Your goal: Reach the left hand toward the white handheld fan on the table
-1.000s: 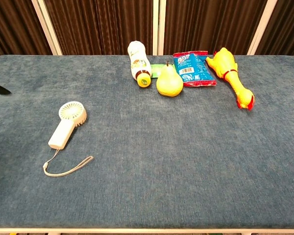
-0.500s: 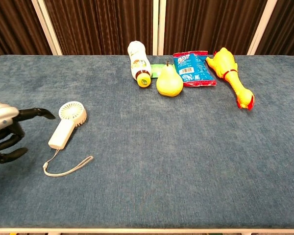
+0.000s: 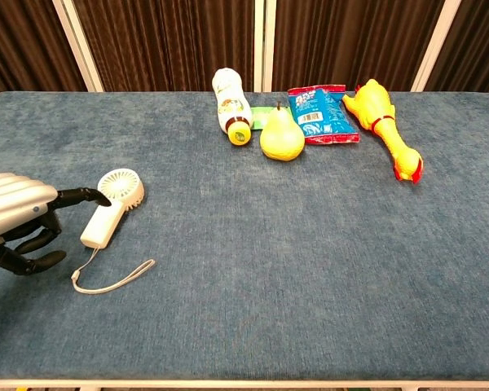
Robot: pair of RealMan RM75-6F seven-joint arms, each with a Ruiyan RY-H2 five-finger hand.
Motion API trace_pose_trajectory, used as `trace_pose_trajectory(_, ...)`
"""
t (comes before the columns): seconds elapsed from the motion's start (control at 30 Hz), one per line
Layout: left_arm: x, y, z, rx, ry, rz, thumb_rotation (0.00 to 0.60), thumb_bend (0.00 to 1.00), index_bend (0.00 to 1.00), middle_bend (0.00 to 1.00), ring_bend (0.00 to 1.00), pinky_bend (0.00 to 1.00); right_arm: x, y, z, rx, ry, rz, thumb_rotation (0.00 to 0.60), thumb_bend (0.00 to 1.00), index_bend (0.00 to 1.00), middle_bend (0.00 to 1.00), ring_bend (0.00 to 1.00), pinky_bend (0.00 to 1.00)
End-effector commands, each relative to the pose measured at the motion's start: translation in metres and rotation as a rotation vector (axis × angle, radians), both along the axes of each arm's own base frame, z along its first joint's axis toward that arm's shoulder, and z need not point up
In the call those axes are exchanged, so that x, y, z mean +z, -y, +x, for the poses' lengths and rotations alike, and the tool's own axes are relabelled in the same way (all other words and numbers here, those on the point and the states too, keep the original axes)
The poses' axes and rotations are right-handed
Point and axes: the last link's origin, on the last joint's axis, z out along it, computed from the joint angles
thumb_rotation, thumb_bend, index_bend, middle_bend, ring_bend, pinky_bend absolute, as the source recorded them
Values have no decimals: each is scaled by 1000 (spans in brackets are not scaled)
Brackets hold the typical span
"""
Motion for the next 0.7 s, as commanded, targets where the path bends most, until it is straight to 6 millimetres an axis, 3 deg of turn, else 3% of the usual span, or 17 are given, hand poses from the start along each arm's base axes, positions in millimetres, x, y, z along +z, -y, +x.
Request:
trace_pose_trajectory(0.03,1,-2,-1,4,-2,8,600,411,151,821,854,846,0,0,0,-2,0,0,600,327,0,0,0,0)
trace_pose_trajectory(0.7,-1,-10,-4,23,-28,12,600,412,151,822,854,846,-1,0,-4,-17,-5,4,600,327,0,0,0,0)
